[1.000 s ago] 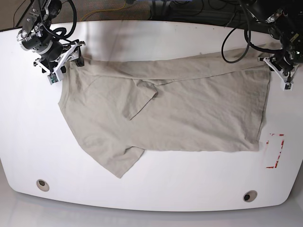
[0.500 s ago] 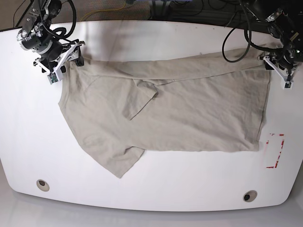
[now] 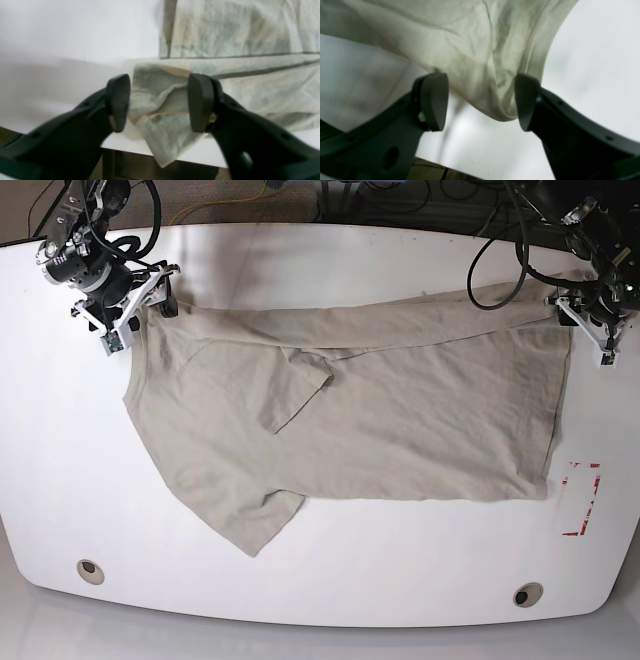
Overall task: Layout the t-shirt on the table in an organized manner, then fold the t-shirt properly
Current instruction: 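Hold the edge with both grippers while adjusting the left gripper's grip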
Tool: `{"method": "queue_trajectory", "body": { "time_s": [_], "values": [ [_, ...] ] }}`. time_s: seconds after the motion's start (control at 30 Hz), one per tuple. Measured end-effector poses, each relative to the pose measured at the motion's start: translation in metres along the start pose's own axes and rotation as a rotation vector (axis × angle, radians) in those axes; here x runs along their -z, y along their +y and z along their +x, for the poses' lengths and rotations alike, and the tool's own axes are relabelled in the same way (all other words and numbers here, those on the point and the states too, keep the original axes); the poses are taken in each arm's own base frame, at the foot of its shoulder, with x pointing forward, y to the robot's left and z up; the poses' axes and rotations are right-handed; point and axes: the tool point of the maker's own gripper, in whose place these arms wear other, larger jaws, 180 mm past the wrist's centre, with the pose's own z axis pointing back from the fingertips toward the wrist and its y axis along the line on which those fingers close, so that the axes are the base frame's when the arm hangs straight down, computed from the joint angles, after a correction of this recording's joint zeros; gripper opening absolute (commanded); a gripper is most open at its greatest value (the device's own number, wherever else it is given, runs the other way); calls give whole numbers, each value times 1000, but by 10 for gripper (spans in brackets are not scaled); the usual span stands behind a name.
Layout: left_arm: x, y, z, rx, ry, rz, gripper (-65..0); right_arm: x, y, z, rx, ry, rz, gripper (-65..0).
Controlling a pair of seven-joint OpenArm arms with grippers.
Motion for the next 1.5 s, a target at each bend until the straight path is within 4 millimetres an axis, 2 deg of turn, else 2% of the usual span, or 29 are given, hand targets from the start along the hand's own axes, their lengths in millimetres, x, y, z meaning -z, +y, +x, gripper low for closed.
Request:
{"method": "queue_trajectory", "body": {
  "time_s": [0.13, 0.37, 0.63, 0.87, 1.0, 1.2, 1.23, 1.5],
  "values": [
    [-2, 5, 1, 5, -2, 10, -161, 0, 0, 0, 0, -1, 0, -250],
    [-3, 7, 3, 7, -5, 14, -160, 0, 0, 1, -1, -3, -1, -250],
    [-2, 6, 3, 9, -4, 13, -257, 0, 0, 1, -1, -3, -1, -250],
    [-2, 6, 3, 11, -2, 14, -285, 0, 0, 1, -1, -3, -1, -250],
    [-2, 5, 3, 11, -2, 12, -368, 0, -1, 2, -1, -6, -2, -250],
    [-2, 5, 3, 10, -2, 12, -618, 0, -1, 3, -2, -8, -2, -250],
    [-2, 5, 3, 11, -4, 12, -642, 0, -1, 3, -2, -8, -2, -250],
    [-1, 4, 2, 14, -1, 11, -647, 1, -2, 10, -5, -24, -5, -250]
  ]
}}
